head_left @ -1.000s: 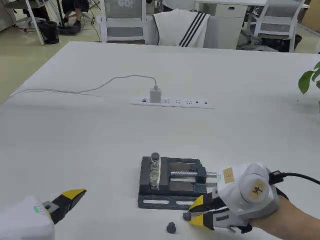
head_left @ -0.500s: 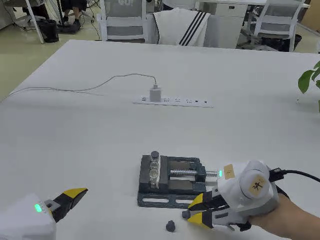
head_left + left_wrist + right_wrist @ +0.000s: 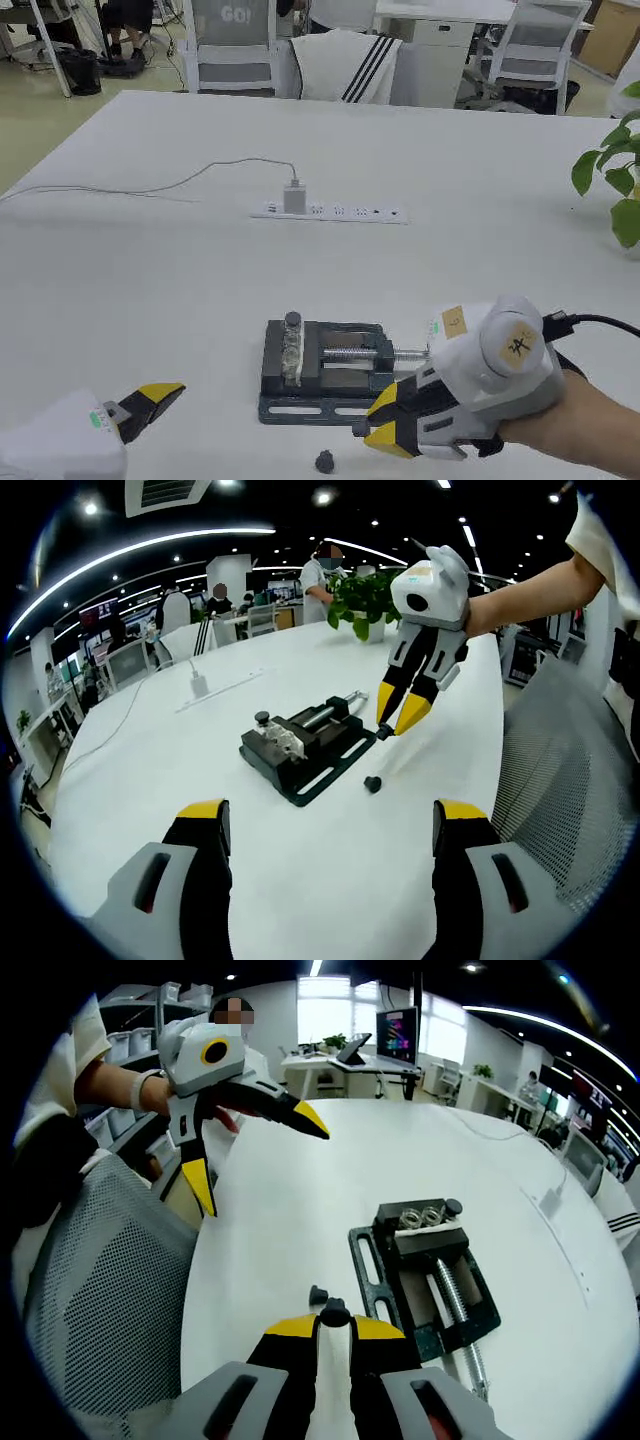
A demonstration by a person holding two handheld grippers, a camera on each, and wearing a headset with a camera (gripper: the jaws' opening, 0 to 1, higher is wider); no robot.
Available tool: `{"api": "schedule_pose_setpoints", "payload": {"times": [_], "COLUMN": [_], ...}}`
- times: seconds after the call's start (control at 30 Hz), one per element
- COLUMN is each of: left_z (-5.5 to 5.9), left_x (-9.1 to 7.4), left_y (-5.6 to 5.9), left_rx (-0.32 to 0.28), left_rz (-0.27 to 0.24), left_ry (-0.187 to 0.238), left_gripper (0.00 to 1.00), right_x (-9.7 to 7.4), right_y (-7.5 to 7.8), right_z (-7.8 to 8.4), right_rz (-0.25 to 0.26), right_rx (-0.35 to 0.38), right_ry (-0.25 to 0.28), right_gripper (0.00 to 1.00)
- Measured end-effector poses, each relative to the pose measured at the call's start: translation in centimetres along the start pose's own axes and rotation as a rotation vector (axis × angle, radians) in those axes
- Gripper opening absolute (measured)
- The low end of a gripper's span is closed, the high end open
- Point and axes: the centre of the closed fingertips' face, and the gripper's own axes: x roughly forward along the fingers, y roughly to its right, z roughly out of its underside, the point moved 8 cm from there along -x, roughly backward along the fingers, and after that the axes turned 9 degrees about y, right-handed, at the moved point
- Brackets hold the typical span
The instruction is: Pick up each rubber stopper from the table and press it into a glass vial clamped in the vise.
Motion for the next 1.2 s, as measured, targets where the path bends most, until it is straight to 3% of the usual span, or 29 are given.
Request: {"api": "schedule_pose_setpoints", "payload": {"times": [0.13,0.2,0.53,0.8,1.2], "left_z": [-0.3,-0.6,-2.8,-3.2,-3.8], "left_x": [0.9,1.3,2.8,3.3,4.1], "left_y": [0.3,0.4,-0.1,0.7,2.3], "left_rx": [0.056,0.069,0.158,0.231,0.311], "left_rz": [0.034,0.052,0.1,0.186,0.28], "left_ry": [-0.031,-0.035,-0.028,-0.044,-0.046], "left_gripper": [0.79,0.76,0.6,0.38,0.17], "right_x": [-0.6,-0.9,-1.6,-0.7,0.6], "right_y": [-0.2,-0.3,-0.8,-1.5,-2.6], "right_z": [-1.4,-2.1,-5.5,-6.2,-6.3], "right_rz": [-0.005,-0.01,-0.017,-0.059,-0.115], "right_rx": [-0.012,-0.052,-0.163,-0.232,-0.283], "right_ry": [-0.004,-0.019,-0.029,-0.069,-0.109], "right_gripper": [0.07,0.07,0.07,0.06,0.06]}}
